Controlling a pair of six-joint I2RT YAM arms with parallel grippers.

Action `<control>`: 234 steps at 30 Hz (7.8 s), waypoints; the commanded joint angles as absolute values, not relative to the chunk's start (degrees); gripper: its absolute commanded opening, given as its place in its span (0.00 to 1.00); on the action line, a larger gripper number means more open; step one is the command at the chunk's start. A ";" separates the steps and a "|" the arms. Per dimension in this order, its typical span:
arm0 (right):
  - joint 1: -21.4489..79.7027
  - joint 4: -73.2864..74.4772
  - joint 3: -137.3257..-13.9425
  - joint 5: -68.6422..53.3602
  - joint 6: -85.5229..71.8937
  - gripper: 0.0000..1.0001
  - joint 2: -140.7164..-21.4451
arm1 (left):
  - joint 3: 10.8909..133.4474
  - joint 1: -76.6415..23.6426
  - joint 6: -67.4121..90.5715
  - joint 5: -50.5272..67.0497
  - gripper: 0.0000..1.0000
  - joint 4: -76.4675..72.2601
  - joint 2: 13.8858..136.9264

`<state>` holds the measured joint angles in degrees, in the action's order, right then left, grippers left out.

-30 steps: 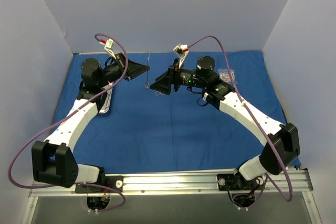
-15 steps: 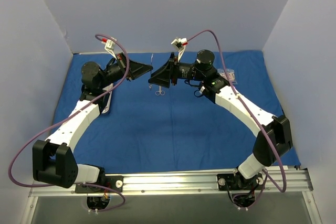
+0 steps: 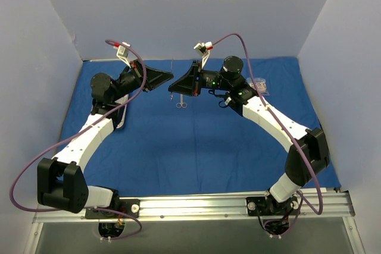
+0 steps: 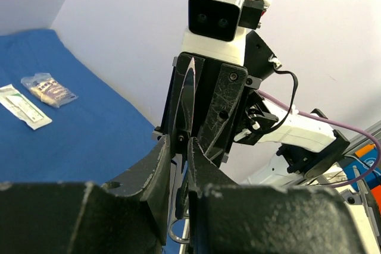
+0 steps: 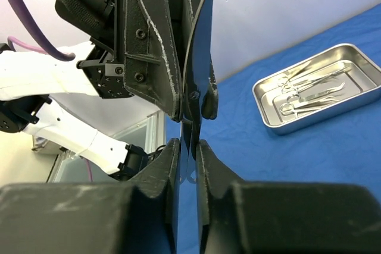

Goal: Open and lay out the surgical kit
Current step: Place the medical item in the surgical kit, then pick up the medical item from the container.

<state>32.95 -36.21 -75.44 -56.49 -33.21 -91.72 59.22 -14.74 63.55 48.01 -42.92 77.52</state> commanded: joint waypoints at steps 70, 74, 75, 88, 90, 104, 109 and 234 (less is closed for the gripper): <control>33.13 28.92 -121.11 9.05 -24.87 0.02 -140.62 | 65.57 -8.79 16.43 -13.71 0.94 43.95 66.80; 33.05 28.39 -121.11 9.67 -25.66 0.02 -140.89 | 65.39 -8.79 16.44 -13.45 0.94 44.12 66.88; 33.05 28.30 -121.03 9.84 -25.84 0.02 -140.89 | 65.39 -8.79 16.44 -13.45 0.94 44.12 66.80; 33.05 26.80 -120.59 11.16 -26.37 0.06 -141.42 | 64.95 -8.79 16.61 -13.18 0.94 44.03 66.88; 33.05 26.98 -120.59 11.07 -26.28 0.09 -141.50 | 64.86 -8.79 16.61 -13.18 0.94 43.95 66.88; 32.87 26.02 -119.79 10.20 -26.46 0.22 -141.15 | 64.78 -8.70 16.44 -13.09 0.94 43.86 66.97; 32.87 24.96 -119.01 9.76 -26.10 0.27 -138.96 | 64.60 -8.79 16.52 -13.18 0.94 43.95 66.88; 33.13 3.16 -60.65 -5.27 -16.35 0.75 -73.04 | 90.53 2.46 -1.93 -9.40 0.14 27.51 114.27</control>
<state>32.71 4.08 -60.40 -4.54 -16.23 -74.19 87.37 2.24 0.34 -7.22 28.23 119.09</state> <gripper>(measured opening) 0.749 0.149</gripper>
